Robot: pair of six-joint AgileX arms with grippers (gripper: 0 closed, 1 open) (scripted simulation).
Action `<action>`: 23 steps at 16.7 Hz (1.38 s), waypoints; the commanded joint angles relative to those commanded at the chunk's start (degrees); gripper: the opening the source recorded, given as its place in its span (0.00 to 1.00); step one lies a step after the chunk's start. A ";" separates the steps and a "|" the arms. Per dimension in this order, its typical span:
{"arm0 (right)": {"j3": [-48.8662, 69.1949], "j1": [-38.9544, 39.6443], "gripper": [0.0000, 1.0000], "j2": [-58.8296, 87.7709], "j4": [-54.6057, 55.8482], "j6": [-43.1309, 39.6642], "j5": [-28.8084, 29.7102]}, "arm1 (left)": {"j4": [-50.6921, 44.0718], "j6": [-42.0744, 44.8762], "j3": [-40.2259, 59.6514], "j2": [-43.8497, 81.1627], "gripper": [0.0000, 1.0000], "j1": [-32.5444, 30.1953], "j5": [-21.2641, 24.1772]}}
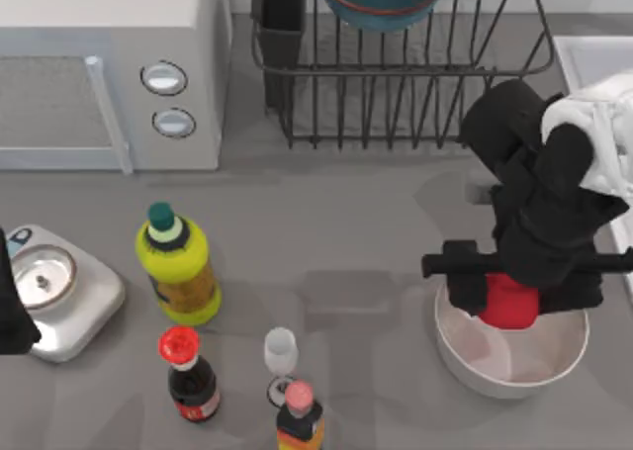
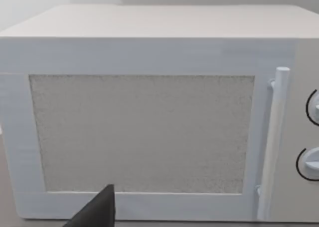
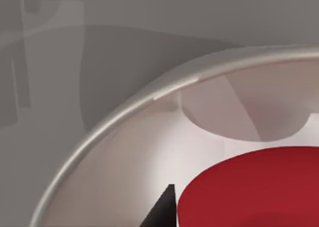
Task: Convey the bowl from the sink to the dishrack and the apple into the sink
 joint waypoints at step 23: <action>-8.06 -18.12 0.00 -8.37 21.06 -8.92 -13.45 | 0.00 0.00 0.00 0.00 1.00 0.00 0.00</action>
